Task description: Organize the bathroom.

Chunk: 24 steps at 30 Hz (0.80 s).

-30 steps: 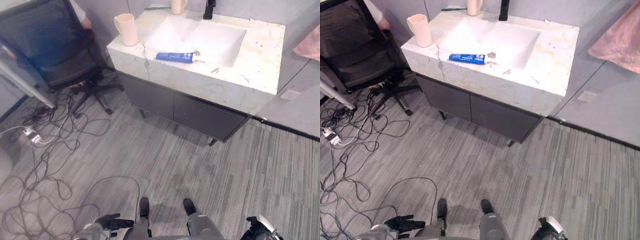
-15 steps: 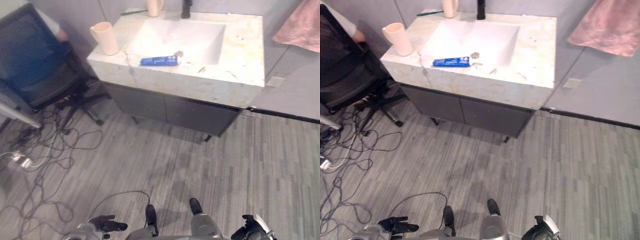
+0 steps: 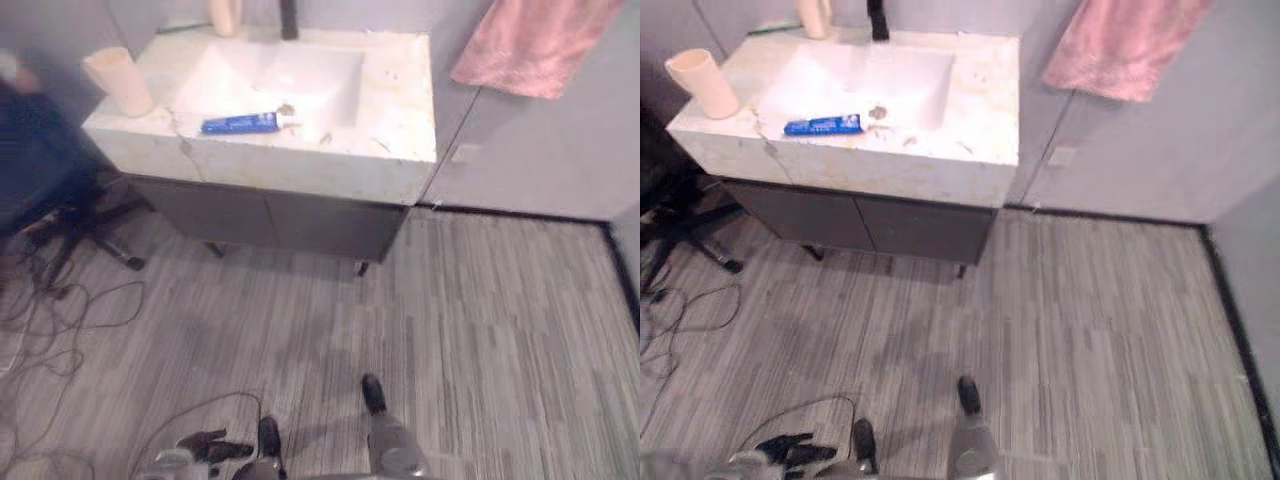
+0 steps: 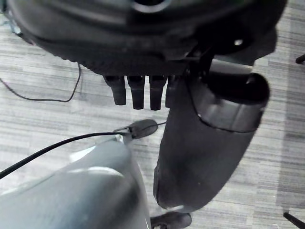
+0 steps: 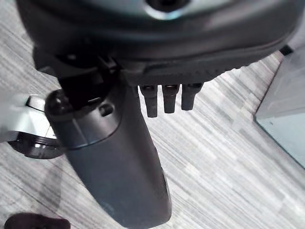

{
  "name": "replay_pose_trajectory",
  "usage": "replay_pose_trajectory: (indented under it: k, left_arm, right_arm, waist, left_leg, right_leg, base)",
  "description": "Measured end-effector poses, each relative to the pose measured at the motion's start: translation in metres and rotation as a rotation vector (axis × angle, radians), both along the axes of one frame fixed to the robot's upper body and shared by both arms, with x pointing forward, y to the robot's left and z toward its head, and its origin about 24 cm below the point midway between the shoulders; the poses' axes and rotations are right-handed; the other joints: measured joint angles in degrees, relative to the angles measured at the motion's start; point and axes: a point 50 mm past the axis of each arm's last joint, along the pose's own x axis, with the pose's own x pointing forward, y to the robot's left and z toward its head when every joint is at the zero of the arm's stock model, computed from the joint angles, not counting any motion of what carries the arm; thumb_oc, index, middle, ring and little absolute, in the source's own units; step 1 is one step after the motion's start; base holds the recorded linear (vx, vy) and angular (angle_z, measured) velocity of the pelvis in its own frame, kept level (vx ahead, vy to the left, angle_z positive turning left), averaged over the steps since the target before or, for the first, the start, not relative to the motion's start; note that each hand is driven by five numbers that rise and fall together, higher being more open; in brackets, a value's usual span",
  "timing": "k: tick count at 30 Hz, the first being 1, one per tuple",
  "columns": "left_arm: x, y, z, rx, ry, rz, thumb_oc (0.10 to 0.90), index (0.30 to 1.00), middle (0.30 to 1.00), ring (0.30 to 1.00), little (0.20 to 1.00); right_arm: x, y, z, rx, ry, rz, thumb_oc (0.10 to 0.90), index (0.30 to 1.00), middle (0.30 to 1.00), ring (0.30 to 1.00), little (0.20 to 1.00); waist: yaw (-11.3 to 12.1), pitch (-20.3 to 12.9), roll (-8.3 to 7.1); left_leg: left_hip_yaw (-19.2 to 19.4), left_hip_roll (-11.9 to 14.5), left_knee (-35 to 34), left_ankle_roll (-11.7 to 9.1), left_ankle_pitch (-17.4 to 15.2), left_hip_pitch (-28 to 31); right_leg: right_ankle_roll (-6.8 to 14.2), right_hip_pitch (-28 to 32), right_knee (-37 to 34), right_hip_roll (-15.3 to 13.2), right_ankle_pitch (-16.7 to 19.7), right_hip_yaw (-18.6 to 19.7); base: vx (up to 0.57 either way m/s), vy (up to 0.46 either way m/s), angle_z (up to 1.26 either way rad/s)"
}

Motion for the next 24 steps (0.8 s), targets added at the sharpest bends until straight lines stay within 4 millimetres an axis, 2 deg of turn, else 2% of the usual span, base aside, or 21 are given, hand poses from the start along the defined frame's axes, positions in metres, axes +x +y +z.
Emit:
replay_pose_trajectory:
  k: [1,2,3,4,6,8,10,11,12,13,14,16,17,18,19,20,21,22,24]
  left_arm:
    - [0.000,-0.007,-0.002,-0.025,0.011,-0.011,0.800,0.900,0.900,0.900,0.900]
    - [-0.001,-0.015,-0.004,-0.044,0.027,-0.019,0.800,0.900,0.900,0.900,0.900]
    - [0.001,-0.025,-0.005,-0.059,0.030,-0.054,0.800,0.900,0.900,0.900,0.900]
    - [0.003,-0.029,-0.005,-0.068,0.016,-0.064,0.800,0.900,0.900,0.900,0.900]
    - [0.004,-0.032,-0.006,-0.075,0.006,-0.067,0.800,0.900,0.900,0.900,0.900]
    - [0.003,-0.032,-0.006,-0.073,0.010,-0.065,0.800,0.900,0.900,0.900,0.900]
    - [0.000,-0.027,-0.006,-0.062,0.013,-0.037,0.800,0.900,0.900,0.900,0.900]
    - [-0.001,-0.020,-0.005,-0.038,0.019,-0.030,0.800,0.900,0.900,0.900,0.900]
    - [-0.003,-0.015,-0.005,-0.022,0.024,-0.023,0.800,0.900,0.900,0.900,0.900]
    - [-0.006,-0.006,-0.004,-0.003,0.036,0.001,0.800,0.900,0.900,0.900,0.900]
    - [-0.008,-0.001,-0.004,0.008,0.048,0.017,0.800,0.900,0.900,0.900,0.900]
    - [-0.004,0.000,-0.002,0.014,0.046,0.015,0.800,0.900,0.900,0.900,0.900]
    - [-0.001,0.002,-0.001,0.034,0.028,0.017,0.800,0.900,0.900,0.900,0.900]
    - [0.000,0.002,0.000,0.032,0.020,0.014,0.800,0.900,0.900,0.900,0.900]
    - [0.001,0.000,0.000,0.023,0.012,0.000,0.800,0.900,0.900,0.900,0.900]
    - [0.000,-0.002,-0.001,0.012,0.013,-0.006,0.800,0.900,0.900,0.900,0.900]
    - [-0.003,-0.007,-0.003,-0.012,0.014,-0.010,0.800,0.900,0.900,0.900,0.900]
    - [-0.004,-0.011,-0.003,-0.025,0.012,-0.010,0.800,0.900,0.900,0.900,0.900]
    - [-0.007,-0.012,-0.005,-0.034,0.014,0.000,0.800,0.900,0.900,0.900,0.900]
  right_arm:
    - [0.009,-0.008,0.003,-0.020,-0.025,0.015,0.800,0.900,0.900,0.900,0.900]
    - [0.015,-0.019,0.006,-0.047,-0.042,0.030,0.800,0.900,0.900,0.900,0.900]
    - [0.028,-0.034,0.012,-0.085,-0.084,0.037,0.800,0.900,0.900,0.900,0.900]
    - [0.041,-0.041,0.017,-0.107,-0.125,0.042,0.800,0.900,0.900,0.900,0.900]
    - [0.059,-0.050,0.025,-0.144,-0.188,0.042,0.800,0.900,0.900,0.900,0.900]
    - [0.068,-0.055,0.028,-0.159,-0.211,0.040,0.800,0.900,0.900,0.900,0.900]
    - [0.071,-0.054,0.029,-0.147,-0.215,0.032,0.800,0.900,0.900,0.900,0.900]
    - [0.070,-0.046,0.026,-0.126,-0.204,0.028,0.800,0.900,0.900,0.900,0.900]
    - [0.071,-0.041,0.025,-0.110,-0.203,0.027,0.800,0.900,0.900,0.900,0.900]
    - [0.074,-0.033,0.023,-0.084,-0.200,0.030,0.800,0.900,0.900,0.900,0.900]
    - [0.074,-0.028,0.021,-0.063,-0.194,0.033,0.800,0.900,0.900,0.900,0.900]
    - [0.070,-0.024,0.019,-0.049,-0.167,0.028,0.800,0.900,0.900,0.900,0.900]
    - [0.065,-0.024,0.017,-0.050,-0.138,0.011,0.800,0.900,0.900,0.900,0.900]
    - [0.061,-0.025,0.016,-0.057,-0.120,0.007,0.800,0.900,0.900,0.900,0.900]
    - [0.056,-0.029,0.015,-0.076,-0.088,0.000,0.800,0.900,0.900,0.900,0.900]
    - [0.054,-0.033,0.016,-0.090,-0.075,-0.003,0.800,0.900,0.900,0.900,0.900]
    - [0.051,-0.040,0.017,-0.111,-0.061,-0.006,0.800,0.900,0.900,0.900,0.900]
    - [0.053,-0.043,0.018,-0.118,-0.066,-0.005,0.800,0.900,0.900,0.900,0.900]
    - [0.054,-0.043,0.019,-0.105,-0.068,0.010,0.800,0.900,0.900,0.900,0.900]
  waist:
    - [-0.30,-0.17,1.03]
    - [-0.62,-0.60,2.42]
    - [-0.90,-0.99,3.36]
    - [-0.79,-1.47,3.18]
    - [-0.68,-1.97,3.50]
    - [-0.15,-2.40,3.48]
    - [-0.15,-2.58,3.31]
    - [0.01,-3.33,2.20]
    - [0.16,-3.84,1.46]
    - [0.20,-4.62,0.28]
    - [0.09,-5.40,-0.46]
    - [0.11,-5.49,-1.42]
    - [1.58,-5.11,-2.50]
    - [2.35,-5.25,-2.57]
    - [3.00,-5.54,-3.07]
    - [3.69,-5.63,-3.03]
    - [4.37,-6.16,-2.12]
    - [4.84,-6.18,-1.29]
    - [5.83,-6.13,-0.86]
  left_leg:
    - [1.02,1.15,1.97,0.63,0.87,-0.38]
    - [1.83,2.14,3.33,0.43,2.61,-0.47]
    - [1.97,2.72,3.20,-2.01,4.84,-0.73]
    - [1.29,2.75,1.97,-3.01,7.19,-0.55]
    - [0.84,3.19,-0.44,-3.40,10.32,-0.42]
    - [0.85,3.49,-1.93,-3.59,12.74,-0.45]
    - [-0.34,4.17,-1.96,-6.42,16.19,-0.85]
    - [-1.66,4.36,-2.20,-8.60,19.27,-1.68]
    - [-2.80,4.30,-2.30,-6.74,20.89,-2.17]
    - [-3.82,4.38,-2.12,-4.16,23.11,-2.99]
    - [-4.11,4.80,-0.33,-2.50,24.53,-4.75]
    - [-4.30,5.45,6.51,-2.91,24.13,-8.62]
    - [-5.40,5.26,12.41,-4.96,21.42,-10.21]
    - [-5.92,4.77,15.14,-5.72,18.71,-10.96]
    - [-6.83,2.24,15.79,-5.87,11.98,-10.82]
    - [-7.12,0.45,14.43,-5.48,10.06,-10.56]
    - [-8.25,-1.64,9.49,-5.38,8.64,-10.15]
    - [-9.47,-2.39,5.72,-5.15,8.55,-9.72]
    - [-12.34,-2.52,-0.67,-5.16,8.54,-8.05]
  right_leg:
    - [-0.69,-0.07,-0.03,0.84,-0.22,-0.70]
    - [-1.28,0.10,0.07,1.71,-0.68,-1.34]
    - [-1.66,0.45,0.12,2.55,-1.37,-2.22]
    - [-1.93,0.30,-0.06,2.48,-2.00,-2.07]
    - [-2.57,0.01,-0.19,3.17,-2.32,-2.70]
    - [-3.29,-0.45,-0.13,3.56,-2.46,-2.98]
    - [-4.74,-0.76,1.62,4.98,-3.95,-2.76]
    - [-5.84,-2.07,3.40,4.85,-5.12,-2.90]
    - [-6.44,-2.83,4.46,4.62,-5.57,-2.89]
    - [-7.56,-4.36,6.55,4.68,-6.56,-2.88]
    - [-9.01,-5.20,8.08,5.32,-7.56,-3.39]
    - [-9.61,-4.27,7.28,5.86,-7.62,-4.32]
    - [-10.63,-2.27,6.42,6.33,-6.91,-4.10]
    - [-10.76,-0.97,5.60,6.69,-6.82,-3.61]
    - [-10.52,1.02,3.79,6.78,-6.51,-2.77]
    - [-10.16,1.83,3.32,7.12,-6.27,-2.11]
    - [-9.85,2.94,1.80,8.17,-6.08,-0.90]
    - [-10.08,3.82,0.90,9.28,-5.87,-0.18]
    - [-10.54,6.06,-0.70,11.01,-5.08,2.57]
  base:
    - [0.16,-0.125,0.21]
    - [0.17,-0.134,0.28]
    - [0.20,-0.165,0.27]
    - [0.16,-0.133,0.19]
    - [0.13,-0.096,0.14]
    - [0.17,-0.180,0.13]
    - [0.14,-0.239,0.19]
    - [0.07,-0.200,0.16]
    - [0.14,-0.378,0.09]
    - [0.12,-0.308,0.07]
    - [0.19,-0.329,0.28]
    - [0.16,-0.121,0.27]
    - [0.18,-0.038,-0.03]
    - [0.32,-0.016,-0.10]
    - [0.25,0.044,-0.17]
    - [0.28,0.044,-0.35]
    - [0.33,0.071,-0.60]
    - [0.33,0.067,-0.77]
    - [0.16,0.035,-0.66]
